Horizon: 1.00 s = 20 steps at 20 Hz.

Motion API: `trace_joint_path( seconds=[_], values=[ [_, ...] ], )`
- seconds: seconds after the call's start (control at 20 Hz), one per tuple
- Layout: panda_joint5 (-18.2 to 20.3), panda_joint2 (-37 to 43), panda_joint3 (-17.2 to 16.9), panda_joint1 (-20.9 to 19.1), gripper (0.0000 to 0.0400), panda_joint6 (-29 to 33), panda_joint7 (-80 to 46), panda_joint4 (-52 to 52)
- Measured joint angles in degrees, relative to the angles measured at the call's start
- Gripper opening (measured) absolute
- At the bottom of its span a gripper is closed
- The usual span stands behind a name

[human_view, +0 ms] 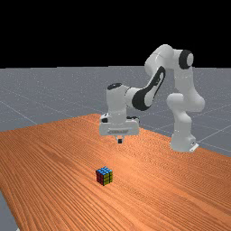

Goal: Rotate the cube till the blue face upward

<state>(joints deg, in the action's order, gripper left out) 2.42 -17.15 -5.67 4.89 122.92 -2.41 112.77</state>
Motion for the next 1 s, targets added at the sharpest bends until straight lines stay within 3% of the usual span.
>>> trace_joint_path(
  seconds=[0.7, 1.0],
  values=[
    [5.1, -5.4, -3.1, 2.0, 0.0000, -3.5, -27.7, -5.7],
    [6.5, -10.9, -3.3, 1.5, 0.0000, -3.6, -30.6, -12.1]
  ],
)
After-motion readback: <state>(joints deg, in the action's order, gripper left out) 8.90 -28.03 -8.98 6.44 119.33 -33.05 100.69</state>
